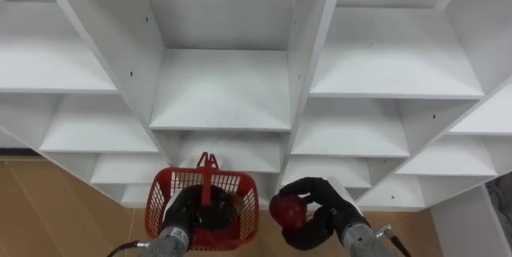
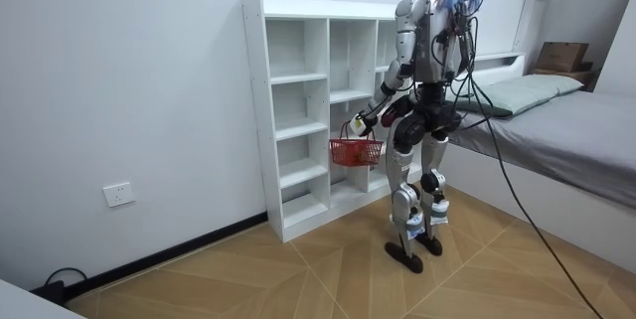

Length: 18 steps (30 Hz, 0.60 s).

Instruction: Collect fruits from the closet

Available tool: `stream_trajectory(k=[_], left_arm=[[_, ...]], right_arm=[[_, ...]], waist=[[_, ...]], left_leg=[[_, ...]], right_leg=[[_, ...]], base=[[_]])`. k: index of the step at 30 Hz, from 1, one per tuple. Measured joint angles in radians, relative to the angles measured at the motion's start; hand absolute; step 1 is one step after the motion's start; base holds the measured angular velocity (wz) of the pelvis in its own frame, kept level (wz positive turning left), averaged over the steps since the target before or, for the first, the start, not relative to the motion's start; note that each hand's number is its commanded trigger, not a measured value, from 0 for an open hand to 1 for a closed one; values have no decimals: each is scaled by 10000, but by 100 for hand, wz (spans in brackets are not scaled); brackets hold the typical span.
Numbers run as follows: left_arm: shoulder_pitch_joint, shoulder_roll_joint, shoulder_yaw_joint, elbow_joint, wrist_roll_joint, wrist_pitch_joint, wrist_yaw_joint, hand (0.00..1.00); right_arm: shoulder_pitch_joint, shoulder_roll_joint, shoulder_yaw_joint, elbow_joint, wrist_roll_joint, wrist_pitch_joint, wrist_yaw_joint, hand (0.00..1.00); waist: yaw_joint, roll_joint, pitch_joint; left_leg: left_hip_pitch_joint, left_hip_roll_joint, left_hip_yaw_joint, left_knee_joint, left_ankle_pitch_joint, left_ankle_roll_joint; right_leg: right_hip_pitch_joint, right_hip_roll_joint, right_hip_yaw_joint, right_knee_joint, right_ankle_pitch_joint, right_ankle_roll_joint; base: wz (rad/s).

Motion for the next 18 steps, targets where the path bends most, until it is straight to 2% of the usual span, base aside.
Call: stream_trajectory(k=[4, 10, 18], left_arm=[[-37, 38, -279, 10, 20, 13, -90, 100], [-93, 22, -787, 115, 26, 16, -89, 100], [-169, -21, -895, 383, 41, 42, -103, 100]], right_arm=[[-234, -36, 295, 0, -84, 141, 116, 100], [-601, -17, 567, 1, -89, 157, 221, 100], [-863, -13, 686, 146, -35, 191, 206, 100]], waist=[[-16, 69, 3], [-13, 227, 5], [-37, 211, -2]], left_leg=[[-63, -5, -106, 54, -1, -1], [-88, -9, -161, 58, 0, -1], [-360, -38, -202, 191, 3, 1]], right_leg=[[-5, -10, -116, 1, 0, 0], [-15, -17, -180, 15, -1, -2], [-208, -47, -227, 25, -1, -2]], base=[[7], [2], [0]])
